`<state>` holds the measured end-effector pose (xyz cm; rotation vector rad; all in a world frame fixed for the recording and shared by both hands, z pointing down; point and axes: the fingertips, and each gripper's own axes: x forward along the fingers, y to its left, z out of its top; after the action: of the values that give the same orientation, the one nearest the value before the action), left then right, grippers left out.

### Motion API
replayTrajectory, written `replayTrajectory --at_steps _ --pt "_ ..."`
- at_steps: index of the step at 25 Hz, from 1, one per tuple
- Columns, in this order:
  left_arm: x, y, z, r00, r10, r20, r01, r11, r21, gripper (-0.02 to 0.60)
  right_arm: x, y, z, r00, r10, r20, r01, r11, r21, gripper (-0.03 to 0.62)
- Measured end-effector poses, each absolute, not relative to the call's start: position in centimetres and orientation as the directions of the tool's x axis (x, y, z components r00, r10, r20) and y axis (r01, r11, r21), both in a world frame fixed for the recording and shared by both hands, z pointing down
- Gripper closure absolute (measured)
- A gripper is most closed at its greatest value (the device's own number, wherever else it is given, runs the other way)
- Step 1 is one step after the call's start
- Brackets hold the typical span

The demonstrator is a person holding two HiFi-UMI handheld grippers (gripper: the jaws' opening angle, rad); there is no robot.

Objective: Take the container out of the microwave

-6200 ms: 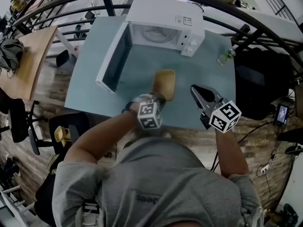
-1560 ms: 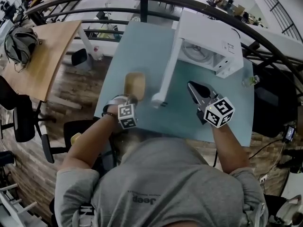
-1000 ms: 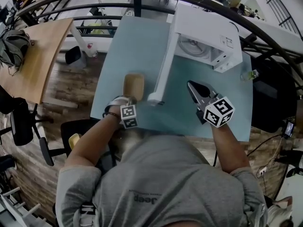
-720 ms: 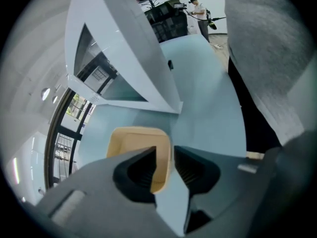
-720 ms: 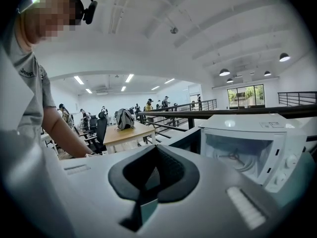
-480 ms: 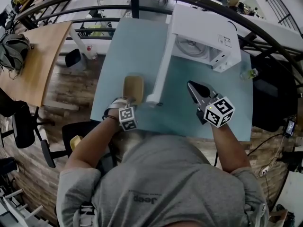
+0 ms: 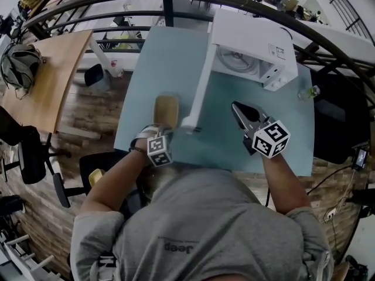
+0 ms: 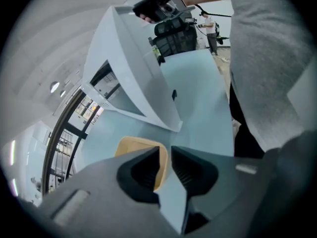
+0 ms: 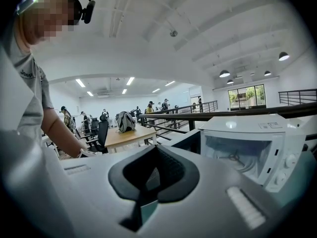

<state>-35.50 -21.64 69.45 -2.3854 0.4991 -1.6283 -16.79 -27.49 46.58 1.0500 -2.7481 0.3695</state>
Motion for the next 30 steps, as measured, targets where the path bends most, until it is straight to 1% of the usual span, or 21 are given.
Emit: replayTrajectory --at_steps 5,9,11,14,19,25,30 --pt "-34.0 -19.6 68.6 0.36 -0.395 0.845 -0.178 -0.918 -0.354 0.53 -15.7 -26.6 46.3 -0.745 -0.625 0.234 -0.664 0.728 -0.169 0.591" --pt "-31.2 -16.8 67.9 0.377 -0.389 0.841 -0.182 -0.921 -0.344 0.553 -13.2 -25.4 46.2 -0.749 -0.625 0.22 -0.66 0.731 -0.174 0.591" --pt "-29.1 -15.4 67.6 0.389 -0.385 0.837 -0.182 -0.923 -0.34 0.555 -11.7 -24.8 46.2 -0.754 -0.621 0.215 -0.655 0.734 -0.178 0.591" --pt "-25.0 -13.5 66.5 0.429 -0.384 0.817 -0.202 -0.923 -0.328 0.555 -8.8 -23.6 46.4 -0.76 -0.616 0.207 -0.648 0.738 -0.189 0.591" --pt "-16.7 -11.2 64.1 0.511 -0.391 0.766 -0.286 -0.917 -0.277 0.555 -3.2 -20.8 46.3 -0.776 -0.597 0.204 -0.629 0.755 -0.187 0.591" --pt "-7.1 -10.0 61.5 0.57 -0.445 0.691 -0.392 -0.886 -0.248 0.554 3.7 -16.0 47.1 -0.801 -0.557 0.221 -0.594 0.787 -0.166 0.591" --pt "-0.4 -8.9 58.6 0.617 -0.499 0.608 -0.48 -0.851 -0.212 0.554 8.6 -12.5 46.5 -0.814 -0.542 0.208 -0.574 0.806 -0.148 0.591"
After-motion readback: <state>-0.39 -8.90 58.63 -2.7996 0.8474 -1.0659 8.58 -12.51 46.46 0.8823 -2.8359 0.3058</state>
